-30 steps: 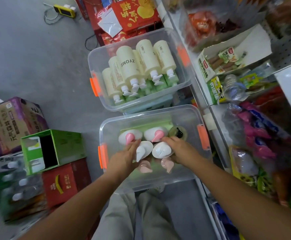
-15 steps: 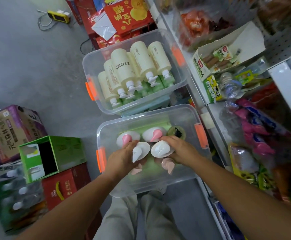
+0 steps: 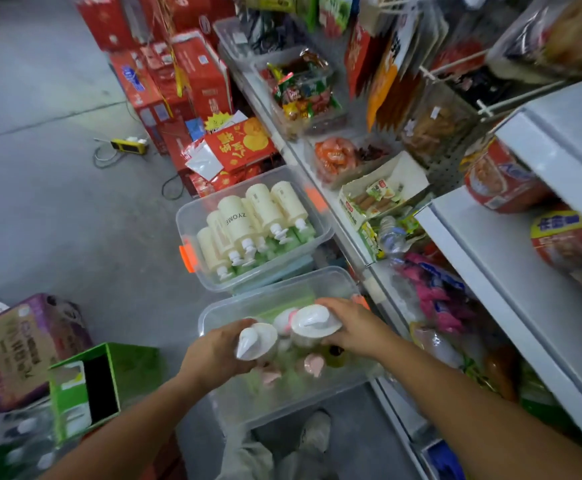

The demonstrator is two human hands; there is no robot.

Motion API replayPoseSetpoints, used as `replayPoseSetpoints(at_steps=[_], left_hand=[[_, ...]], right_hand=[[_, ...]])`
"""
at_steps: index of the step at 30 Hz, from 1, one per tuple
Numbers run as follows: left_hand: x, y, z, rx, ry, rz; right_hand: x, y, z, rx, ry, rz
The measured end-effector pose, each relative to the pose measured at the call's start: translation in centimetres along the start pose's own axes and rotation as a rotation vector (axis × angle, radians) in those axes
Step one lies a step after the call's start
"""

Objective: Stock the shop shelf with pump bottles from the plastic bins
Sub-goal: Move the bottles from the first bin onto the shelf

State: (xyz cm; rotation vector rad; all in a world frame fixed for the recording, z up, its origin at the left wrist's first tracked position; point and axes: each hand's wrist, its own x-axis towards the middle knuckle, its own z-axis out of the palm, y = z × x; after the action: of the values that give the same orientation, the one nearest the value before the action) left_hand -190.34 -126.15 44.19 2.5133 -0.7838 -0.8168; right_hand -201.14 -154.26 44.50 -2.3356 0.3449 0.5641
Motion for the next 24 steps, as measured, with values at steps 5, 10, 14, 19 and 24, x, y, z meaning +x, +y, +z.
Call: replayPoseSetpoints(at_steps=[5,10,14,19,24], left_hand=[[-0.5,2.6,-4.6,-0.053,0.075,-0.041],[-0.1,4.7,-10.5,-0.184,0.089,0.016],[-0.3,7.4,-15.8,-0.223,0.126,0.057],[-1.7,11.2,-21.8,-0.273,0.189,0.094],[-2.0,14.0,-28.0,-0.328,0.204,0.165]], right_hand=[[-2.5,-2.6,-4.7,0.092,0.102,0.001],[-4.4,-4.6,-9.8,0.164,0.19,0.013],[-6.1,-6.9,-14.4,0.203,0.231,-0.003],[-8.3,-10.7,-19.9,0.159,0.301,-0.067],[-10.0,-14.4,-24.8,0.174,0.352,-0.126]])
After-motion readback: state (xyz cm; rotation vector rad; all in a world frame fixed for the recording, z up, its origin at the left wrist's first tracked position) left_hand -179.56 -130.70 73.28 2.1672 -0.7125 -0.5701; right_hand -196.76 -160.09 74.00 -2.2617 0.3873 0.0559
